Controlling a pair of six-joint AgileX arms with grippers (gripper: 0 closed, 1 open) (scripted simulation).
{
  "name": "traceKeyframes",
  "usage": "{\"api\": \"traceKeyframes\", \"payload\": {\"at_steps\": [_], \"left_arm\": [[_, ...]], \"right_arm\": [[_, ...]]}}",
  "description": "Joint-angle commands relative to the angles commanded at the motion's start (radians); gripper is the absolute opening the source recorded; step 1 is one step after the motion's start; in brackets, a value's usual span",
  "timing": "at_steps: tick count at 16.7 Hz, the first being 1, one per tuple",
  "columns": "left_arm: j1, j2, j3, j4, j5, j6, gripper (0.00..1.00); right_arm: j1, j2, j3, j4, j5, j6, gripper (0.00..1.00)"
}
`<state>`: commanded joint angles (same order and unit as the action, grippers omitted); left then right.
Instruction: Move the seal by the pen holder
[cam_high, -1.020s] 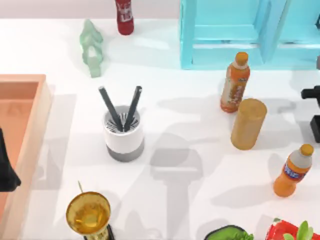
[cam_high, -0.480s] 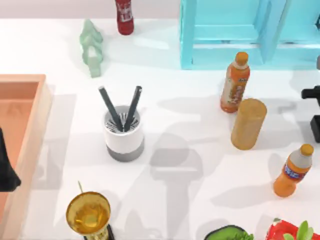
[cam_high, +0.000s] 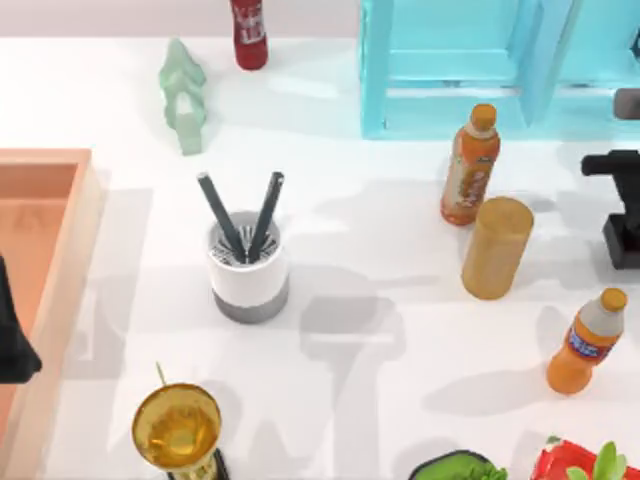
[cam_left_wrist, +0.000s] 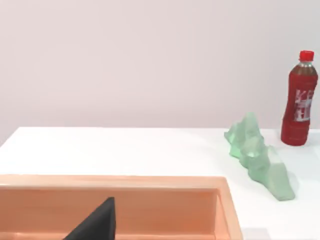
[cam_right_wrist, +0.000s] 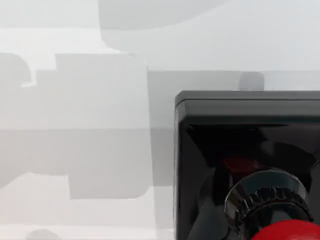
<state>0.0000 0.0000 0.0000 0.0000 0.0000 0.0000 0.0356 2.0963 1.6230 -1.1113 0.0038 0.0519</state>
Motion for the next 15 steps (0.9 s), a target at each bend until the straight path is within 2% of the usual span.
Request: {"api": "traceKeyframes", "payload": {"at_steps": [8, 11, 15], "left_arm": [[0.000, 0.000, 0.000, 0.000, 0.000, 0.000, 1.00], [0.000, 0.000, 0.000, 0.000, 0.000, 0.000, 1.00], [0.000, 0.000, 0.000, 0.000, 0.000, 0.000, 1.00]], "right_arm": [[0.228, 0.059, 0.507, -0.431, 0.000, 0.232, 0.00], [0.274, 0.064, 0.576, -0.498, 0.000, 0.277, 0.00], [0.271, 0.060, 0.576, -0.497, -0.002, 0.279, 0.00]]}}
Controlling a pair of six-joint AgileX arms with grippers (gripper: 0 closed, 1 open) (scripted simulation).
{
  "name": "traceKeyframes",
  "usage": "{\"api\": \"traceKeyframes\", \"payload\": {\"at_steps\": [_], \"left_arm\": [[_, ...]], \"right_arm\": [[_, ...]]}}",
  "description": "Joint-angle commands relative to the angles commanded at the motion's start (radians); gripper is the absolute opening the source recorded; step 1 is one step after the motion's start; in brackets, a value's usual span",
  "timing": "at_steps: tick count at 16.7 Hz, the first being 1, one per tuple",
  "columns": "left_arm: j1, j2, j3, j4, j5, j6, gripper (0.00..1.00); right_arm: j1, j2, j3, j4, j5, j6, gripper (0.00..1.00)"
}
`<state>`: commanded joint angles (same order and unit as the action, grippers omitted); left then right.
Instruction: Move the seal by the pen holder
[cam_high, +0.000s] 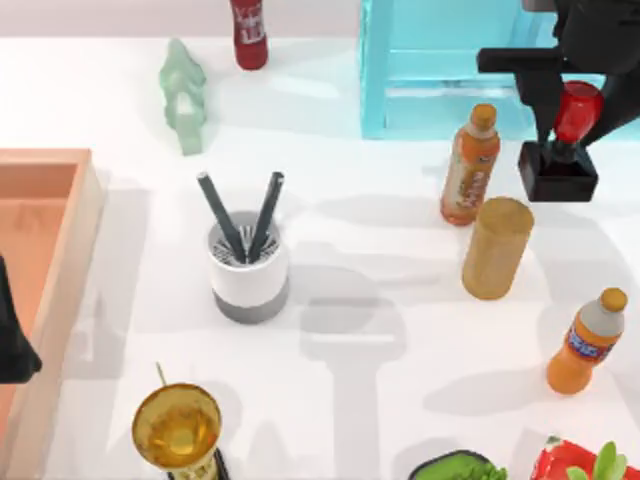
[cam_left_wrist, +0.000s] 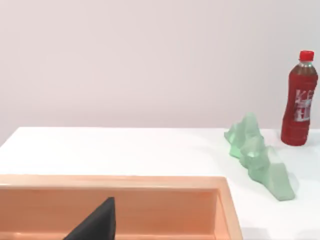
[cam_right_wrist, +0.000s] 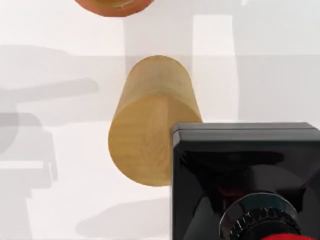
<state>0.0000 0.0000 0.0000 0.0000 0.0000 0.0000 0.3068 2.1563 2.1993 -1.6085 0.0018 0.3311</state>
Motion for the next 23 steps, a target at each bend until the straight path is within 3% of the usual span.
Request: {"api": "traceKeyframes", "payload": {"at_steps": [4, 13, 23], "left_arm": [[0.000, 0.000, 0.000, 0.000, 0.000, 0.000, 1.00], [0.000, 0.000, 0.000, 0.000, 0.000, 0.000, 1.00], [0.000, 0.000, 0.000, 0.000, 0.000, 0.000, 1.00]], "right_arm": [[0.072, 0.017, 0.029, 0.006, 0.019, 0.067, 0.00], [0.458, 0.084, 0.136, 0.050, 0.119, 0.447, 0.00], [0.479, 0.069, 0.071, 0.109, 0.124, 0.468, 0.00]]}}
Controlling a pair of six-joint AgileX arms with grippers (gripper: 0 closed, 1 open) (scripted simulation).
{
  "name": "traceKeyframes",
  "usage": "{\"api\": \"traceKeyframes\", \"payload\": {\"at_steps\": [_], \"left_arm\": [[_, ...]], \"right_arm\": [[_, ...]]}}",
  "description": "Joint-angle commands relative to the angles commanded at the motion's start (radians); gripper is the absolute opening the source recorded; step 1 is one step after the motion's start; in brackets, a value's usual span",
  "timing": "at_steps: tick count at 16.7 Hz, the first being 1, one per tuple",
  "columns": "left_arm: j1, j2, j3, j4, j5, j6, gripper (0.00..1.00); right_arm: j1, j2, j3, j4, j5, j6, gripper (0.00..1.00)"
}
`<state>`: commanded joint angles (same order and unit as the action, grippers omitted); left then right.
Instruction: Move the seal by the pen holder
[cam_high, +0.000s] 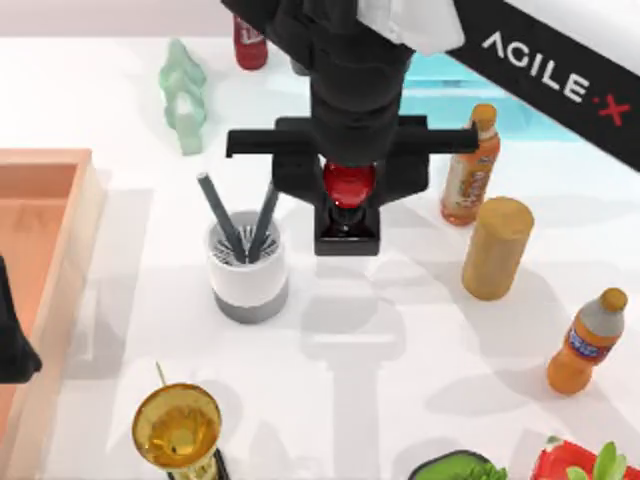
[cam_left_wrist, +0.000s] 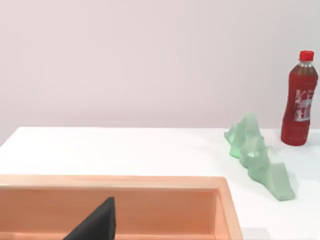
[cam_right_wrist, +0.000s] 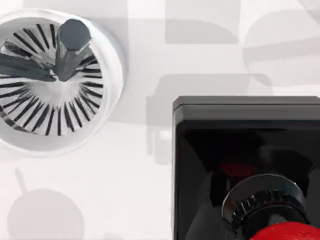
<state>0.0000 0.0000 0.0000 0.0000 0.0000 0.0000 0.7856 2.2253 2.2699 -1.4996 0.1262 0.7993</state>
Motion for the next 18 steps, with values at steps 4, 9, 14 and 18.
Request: {"api": "traceKeyframes", "payload": {"at_steps": [4, 9, 14, 18], "left_arm": [[0.000, 0.000, 0.000, 0.000, 0.000, 0.000, 1.00], [0.000, 0.000, 0.000, 0.000, 0.000, 0.000, 1.00], [0.000, 0.000, 0.000, 0.000, 0.000, 0.000, 1.00], [0.000, 0.000, 0.000, 0.000, 0.000, 0.000, 1.00]], "right_arm": [[0.000, -0.005, -0.028, 0.024, 0.002, 0.000, 0.00], [0.000, -0.005, -0.028, 0.024, 0.002, 0.000, 0.30], [0.000, -0.005, -0.028, 0.024, 0.002, 0.000, 0.68], [0.000, -0.005, -0.028, 0.024, 0.002, 0.000, 0.98]]}}
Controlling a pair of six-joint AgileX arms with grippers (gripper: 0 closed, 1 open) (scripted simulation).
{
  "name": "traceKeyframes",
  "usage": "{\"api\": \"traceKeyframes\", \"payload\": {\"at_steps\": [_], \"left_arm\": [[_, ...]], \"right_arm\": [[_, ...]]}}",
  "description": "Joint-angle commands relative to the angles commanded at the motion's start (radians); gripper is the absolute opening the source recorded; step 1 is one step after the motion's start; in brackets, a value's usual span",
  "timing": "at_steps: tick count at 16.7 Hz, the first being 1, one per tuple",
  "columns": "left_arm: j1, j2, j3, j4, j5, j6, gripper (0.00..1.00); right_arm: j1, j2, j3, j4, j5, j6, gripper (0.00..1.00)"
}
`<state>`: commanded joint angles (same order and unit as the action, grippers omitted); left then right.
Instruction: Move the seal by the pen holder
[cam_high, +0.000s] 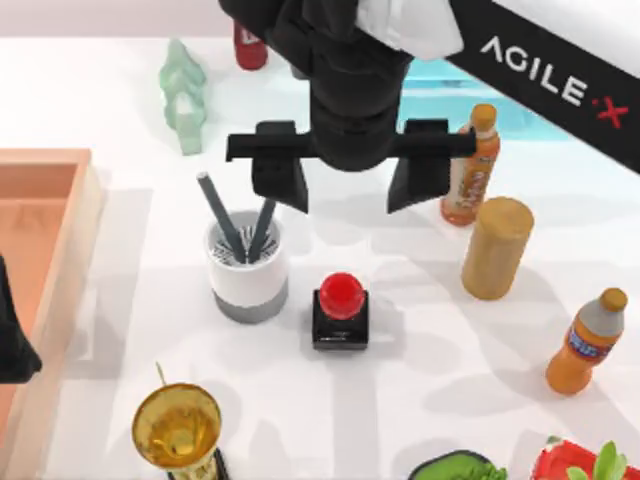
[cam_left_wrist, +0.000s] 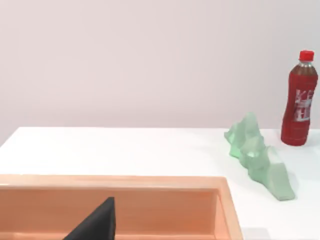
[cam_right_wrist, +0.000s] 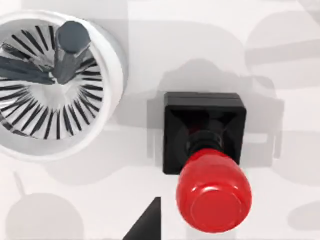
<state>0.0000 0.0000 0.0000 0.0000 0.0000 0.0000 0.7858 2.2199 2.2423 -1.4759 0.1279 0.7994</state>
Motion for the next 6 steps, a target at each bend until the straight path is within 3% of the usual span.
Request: {"api": "traceKeyframes", "payload": {"at_steps": [6], "left_arm": [[0.000, 0.000, 0.000, 0.000, 0.000, 0.000, 1.00]], "right_arm": [[0.000, 0.000, 0.000, 0.000, 0.000, 0.000, 1.00]]}}
